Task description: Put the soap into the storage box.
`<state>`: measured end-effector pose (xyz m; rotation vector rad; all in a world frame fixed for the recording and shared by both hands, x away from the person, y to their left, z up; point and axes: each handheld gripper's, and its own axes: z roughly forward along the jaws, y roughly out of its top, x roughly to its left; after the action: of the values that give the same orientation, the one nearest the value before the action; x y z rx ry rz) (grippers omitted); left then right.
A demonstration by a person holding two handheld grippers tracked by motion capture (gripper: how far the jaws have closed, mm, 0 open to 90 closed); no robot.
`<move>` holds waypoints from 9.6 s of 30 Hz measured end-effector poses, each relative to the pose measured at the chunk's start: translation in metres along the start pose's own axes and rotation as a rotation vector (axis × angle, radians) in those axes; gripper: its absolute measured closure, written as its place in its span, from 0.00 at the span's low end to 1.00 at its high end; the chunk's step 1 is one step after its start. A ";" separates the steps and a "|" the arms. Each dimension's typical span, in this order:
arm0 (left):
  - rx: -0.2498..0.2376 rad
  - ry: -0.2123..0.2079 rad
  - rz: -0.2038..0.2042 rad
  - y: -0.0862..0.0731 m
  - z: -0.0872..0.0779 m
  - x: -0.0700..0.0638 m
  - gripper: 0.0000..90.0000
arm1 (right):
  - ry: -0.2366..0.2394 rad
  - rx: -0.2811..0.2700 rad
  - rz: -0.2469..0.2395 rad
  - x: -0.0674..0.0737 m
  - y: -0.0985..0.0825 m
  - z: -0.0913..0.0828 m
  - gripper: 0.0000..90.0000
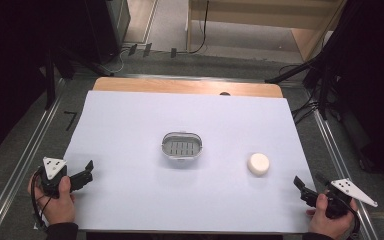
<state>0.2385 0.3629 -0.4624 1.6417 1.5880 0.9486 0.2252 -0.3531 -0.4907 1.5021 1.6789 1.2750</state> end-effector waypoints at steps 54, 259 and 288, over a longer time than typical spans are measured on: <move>0.009 -0.019 -0.012 0.001 0.001 0.002 0.09 | 0.101 0.595 -0.310 0.045 0.059 0.051 0.00; 0.012 -0.034 -0.037 0.001 0.002 0.005 0.09 | 0.407 0.765 -0.516 0.290 0.140 0.188 0.28; 0.012 -0.035 -0.036 0.001 0.002 0.005 0.09 | 0.453 0.780 -0.519 0.314 0.132 0.203 0.28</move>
<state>0.2409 0.3677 -0.4621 1.6238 1.5971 0.8886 0.3883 -0.0048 -0.3946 1.0256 2.8556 0.7236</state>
